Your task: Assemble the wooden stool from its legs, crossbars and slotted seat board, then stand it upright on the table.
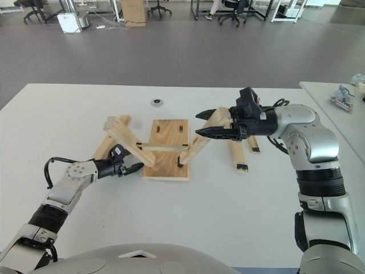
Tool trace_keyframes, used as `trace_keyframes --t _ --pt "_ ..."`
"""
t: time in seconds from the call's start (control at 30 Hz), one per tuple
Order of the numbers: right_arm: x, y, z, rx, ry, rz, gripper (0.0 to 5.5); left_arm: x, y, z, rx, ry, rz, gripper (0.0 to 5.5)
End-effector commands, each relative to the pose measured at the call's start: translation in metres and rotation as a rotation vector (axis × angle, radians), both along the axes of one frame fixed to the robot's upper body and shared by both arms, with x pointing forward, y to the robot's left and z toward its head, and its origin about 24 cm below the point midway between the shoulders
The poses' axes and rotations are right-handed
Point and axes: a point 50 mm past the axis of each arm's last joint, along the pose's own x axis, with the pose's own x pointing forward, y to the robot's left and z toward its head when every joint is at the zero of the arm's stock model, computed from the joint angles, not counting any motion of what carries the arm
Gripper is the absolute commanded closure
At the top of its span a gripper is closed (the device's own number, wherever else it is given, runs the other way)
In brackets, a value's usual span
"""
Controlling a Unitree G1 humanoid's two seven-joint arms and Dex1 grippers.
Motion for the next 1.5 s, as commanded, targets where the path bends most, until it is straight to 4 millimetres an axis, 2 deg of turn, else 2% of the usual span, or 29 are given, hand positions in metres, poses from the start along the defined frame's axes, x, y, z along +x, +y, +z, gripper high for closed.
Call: trace_keyframes --t 0.03,0.23,0.33,0.53,0.63,0.7,0.83,0.9,1.07,1.2,1.33,1.5 --pt "0.000 0.009 -0.018 -0.059 0.046 0.010 3.43 -0.020 -0.017 -0.027 0.028 0.114 -0.061 2.06" --pt "-0.003 0.000 -0.051 -0.078 0.174 -0.065 3.43 -0.019 -0.014 -0.027 0.031 0.106 -0.059 2.06" --pt "-0.007 0.007 -0.064 -0.112 0.216 -0.043 3.43 -0.019 -0.014 -0.026 0.034 0.101 -0.066 2.06" --pt "-0.005 0.033 -0.064 -0.189 0.190 0.040 3.43 -0.016 -0.020 -0.025 0.050 0.081 -0.092 2.06" --pt "-0.005 0.041 -0.063 -0.156 0.225 0.030 3.43 -0.016 -0.024 -0.025 0.047 0.076 -0.099 2.06" --pt "-0.002 0.044 -0.058 -0.142 0.235 0.019 3.43 -0.016 -0.026 -0.025 0.046 0.071 -0.103 2.06" --pt "0.005 0.055 -0.034 -0.052 0.212 0.017 3.43 -0.016 -0.030 -0.025 0.045 0.066 -0.113 2.06" --pt "0.005 0.056 -0.034 -0.083 0.197 0.023 3.43 -0.016 -0.033 -0.025 0.044 0.065 -0.118 2.06" --pt "-0.001 0.055 -0.056 -0.165 0.239 0.023 3.44 -0.014 -0.036 -0.024 0.042 0.056 -0.127 2.06" --pt "-0.002 0.041 -0.074 -0.200 0.283 -0.038 3.44 -0.013 -0.036 -0.024 0.044 0.054 -0.132 2.06" --pt "-0.008 0.036 -0.093 -0.222 0.324 -0.072 3.44 -0.012 -0.036 -0.023 0.046 0.052 -0.139 2.06" --pt "-0.010 0.032 -0.097 -0.208 0.323 -0.096 3.44 -0.016 -0.028 -0.019 0.048 0.051 -0.135 2.06"
